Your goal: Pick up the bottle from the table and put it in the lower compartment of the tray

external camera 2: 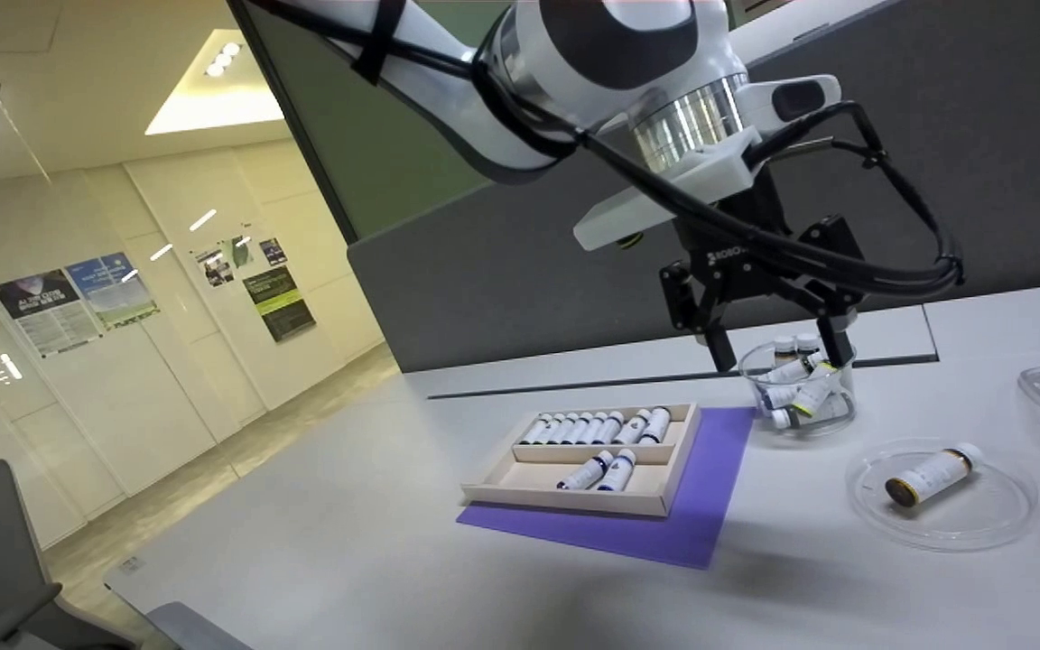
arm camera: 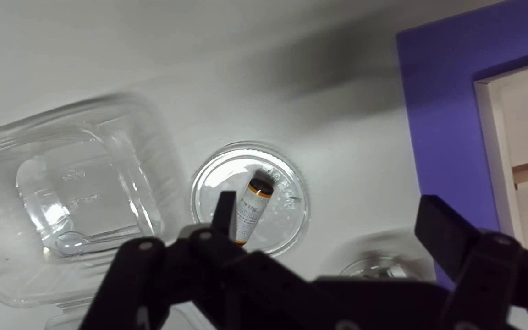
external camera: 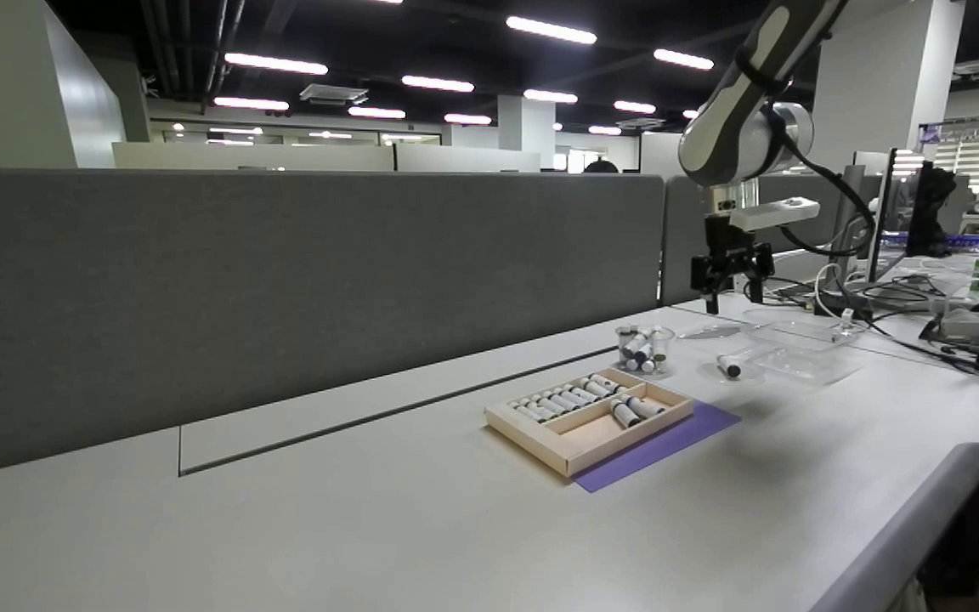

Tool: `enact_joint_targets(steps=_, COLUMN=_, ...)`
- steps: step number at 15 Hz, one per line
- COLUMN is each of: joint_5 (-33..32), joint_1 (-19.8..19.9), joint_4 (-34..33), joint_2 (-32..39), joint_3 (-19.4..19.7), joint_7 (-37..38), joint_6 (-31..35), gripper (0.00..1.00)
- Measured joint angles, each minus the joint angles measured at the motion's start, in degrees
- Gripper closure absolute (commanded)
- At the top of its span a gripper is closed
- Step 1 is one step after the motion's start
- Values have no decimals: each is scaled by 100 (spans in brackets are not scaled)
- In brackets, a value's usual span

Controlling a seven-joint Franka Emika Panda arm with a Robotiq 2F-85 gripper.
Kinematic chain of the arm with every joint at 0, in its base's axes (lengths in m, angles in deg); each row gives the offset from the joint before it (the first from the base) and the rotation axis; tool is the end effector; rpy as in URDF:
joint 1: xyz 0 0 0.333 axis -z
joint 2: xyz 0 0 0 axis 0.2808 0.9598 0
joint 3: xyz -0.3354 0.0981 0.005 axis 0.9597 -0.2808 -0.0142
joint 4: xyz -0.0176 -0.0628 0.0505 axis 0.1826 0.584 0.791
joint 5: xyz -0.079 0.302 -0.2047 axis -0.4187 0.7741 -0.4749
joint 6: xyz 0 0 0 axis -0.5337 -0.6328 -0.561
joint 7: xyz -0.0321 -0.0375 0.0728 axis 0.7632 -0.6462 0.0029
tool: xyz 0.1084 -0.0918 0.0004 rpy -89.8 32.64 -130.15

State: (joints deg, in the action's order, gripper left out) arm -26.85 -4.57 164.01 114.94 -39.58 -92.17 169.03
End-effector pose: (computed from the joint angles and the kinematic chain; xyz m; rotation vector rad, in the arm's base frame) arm 0.5602 -0.2499 0.2587 2.9917 -0.4720 -0.1172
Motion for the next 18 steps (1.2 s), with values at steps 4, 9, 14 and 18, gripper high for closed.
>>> enact_joint_targets(steps=4, joint_5=1, joint_1=-44, joint_4=0, joint_2=-3, joint_3=-56, joint_7=3, joint_6=0, gripper=0)
enact_joint_targets(steps=9, joint_5=87, joint_1=19, joint_4=-65, joint_2=92, joint_3=-58, joint_7=24, joint_6=19, gripper=0)
enact_joint_targets(steps=14, joint_5=663, joint_1=450, joint_4=-713, joint_2=784, joint_3=-61, joint_7=32, joint_6=290, gripper=0)
enact_joint_targets(steps=18, joint_5=1026, joint_1=825, joint_4=-1585, joint_2=1751, joint_3=-162, joint_7=32, joint_6=610, gripper=0)
